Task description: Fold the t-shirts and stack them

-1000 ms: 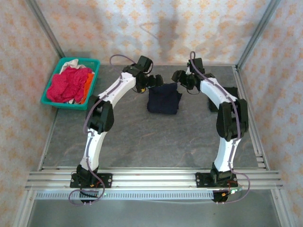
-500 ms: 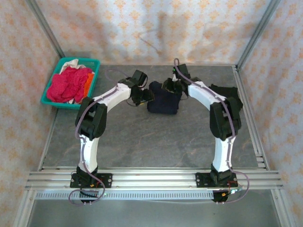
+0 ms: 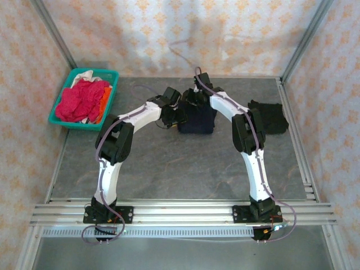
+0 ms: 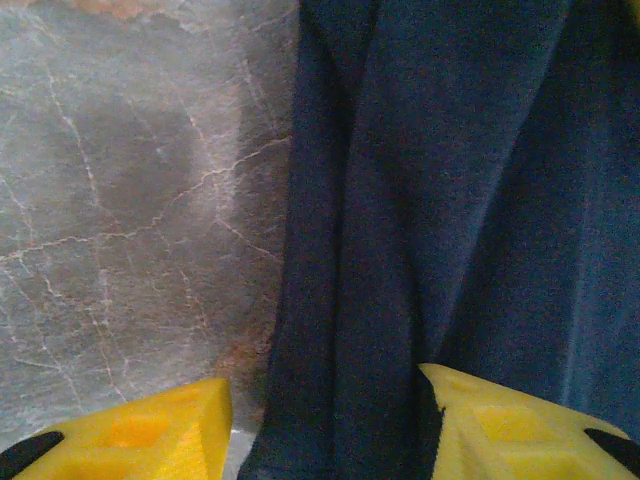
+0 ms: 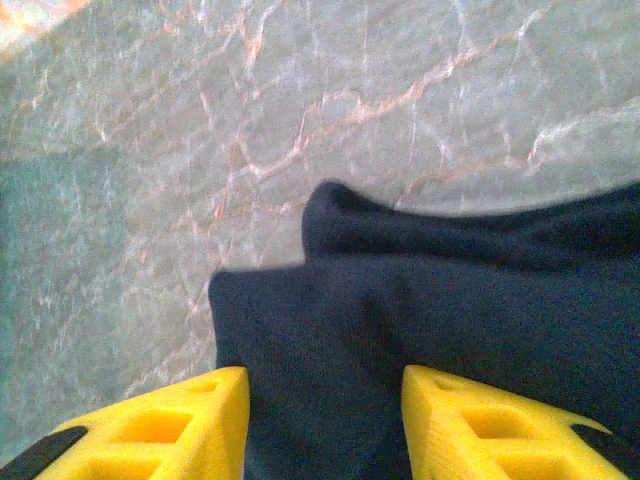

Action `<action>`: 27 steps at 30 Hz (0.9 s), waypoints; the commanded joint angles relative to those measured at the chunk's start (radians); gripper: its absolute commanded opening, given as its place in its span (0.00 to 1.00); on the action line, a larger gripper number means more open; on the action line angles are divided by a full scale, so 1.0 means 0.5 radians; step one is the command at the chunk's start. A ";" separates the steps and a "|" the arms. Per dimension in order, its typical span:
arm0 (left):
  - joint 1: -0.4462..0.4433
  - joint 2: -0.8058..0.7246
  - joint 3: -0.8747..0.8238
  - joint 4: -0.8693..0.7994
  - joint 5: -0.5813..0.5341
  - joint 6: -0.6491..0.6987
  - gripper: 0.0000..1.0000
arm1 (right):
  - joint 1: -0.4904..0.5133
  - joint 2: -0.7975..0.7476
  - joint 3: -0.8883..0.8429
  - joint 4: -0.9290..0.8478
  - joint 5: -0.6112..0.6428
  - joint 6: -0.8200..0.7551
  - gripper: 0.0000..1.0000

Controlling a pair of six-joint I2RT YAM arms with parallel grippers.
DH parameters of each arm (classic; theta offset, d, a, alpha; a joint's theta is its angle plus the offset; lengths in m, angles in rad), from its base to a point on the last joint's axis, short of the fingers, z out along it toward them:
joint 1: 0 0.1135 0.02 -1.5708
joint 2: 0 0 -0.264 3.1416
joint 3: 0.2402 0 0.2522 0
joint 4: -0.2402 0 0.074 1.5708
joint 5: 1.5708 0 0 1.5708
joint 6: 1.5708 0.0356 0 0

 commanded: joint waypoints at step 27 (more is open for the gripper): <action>0.051 -0.182 0.104 -0.018 -0.006 0.090 0.84 | -0.266 -0.760 -1.078 0.277 0.210 -0.162 0.81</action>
